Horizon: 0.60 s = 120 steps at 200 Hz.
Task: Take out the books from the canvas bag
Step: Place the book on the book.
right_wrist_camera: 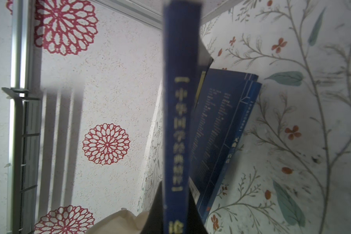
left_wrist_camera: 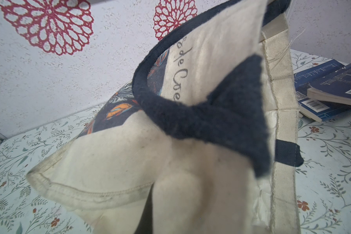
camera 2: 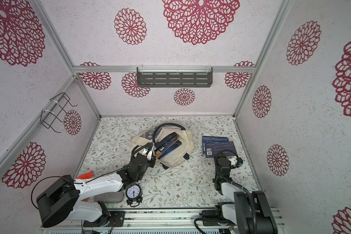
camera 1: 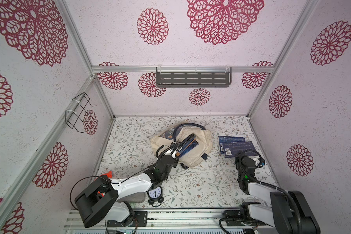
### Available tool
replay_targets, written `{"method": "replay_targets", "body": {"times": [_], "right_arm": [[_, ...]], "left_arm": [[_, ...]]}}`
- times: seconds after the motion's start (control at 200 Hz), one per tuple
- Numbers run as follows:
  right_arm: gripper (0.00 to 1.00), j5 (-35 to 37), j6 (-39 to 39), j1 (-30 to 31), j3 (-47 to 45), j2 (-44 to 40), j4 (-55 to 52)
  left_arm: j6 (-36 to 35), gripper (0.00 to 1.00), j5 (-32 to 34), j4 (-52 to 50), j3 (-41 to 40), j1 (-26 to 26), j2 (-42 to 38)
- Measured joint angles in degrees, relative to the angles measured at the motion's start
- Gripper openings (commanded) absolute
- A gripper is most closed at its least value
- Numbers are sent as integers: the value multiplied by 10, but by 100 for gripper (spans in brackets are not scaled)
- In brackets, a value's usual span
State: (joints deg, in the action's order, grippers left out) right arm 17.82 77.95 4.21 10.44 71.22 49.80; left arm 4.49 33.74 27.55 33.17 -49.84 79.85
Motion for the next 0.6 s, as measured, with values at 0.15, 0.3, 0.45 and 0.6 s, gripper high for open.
{"method": "replay_targets", "body": {"times": [0.15,0.3,0.45,0.6], "right_arm": [[0,0,27,-6,10,66,30],[0,-2,42,-9,38,114,50],[21,-19,55,-16,67,162,66],[37,-45,56,-22,76,172,55]], "left_arm": [[0,0,0,0,0,0,0],[0,0,0,0,0,0,2],[0,0,0,0,1,0,3],[0,0,0,0,1,0,3]]}}
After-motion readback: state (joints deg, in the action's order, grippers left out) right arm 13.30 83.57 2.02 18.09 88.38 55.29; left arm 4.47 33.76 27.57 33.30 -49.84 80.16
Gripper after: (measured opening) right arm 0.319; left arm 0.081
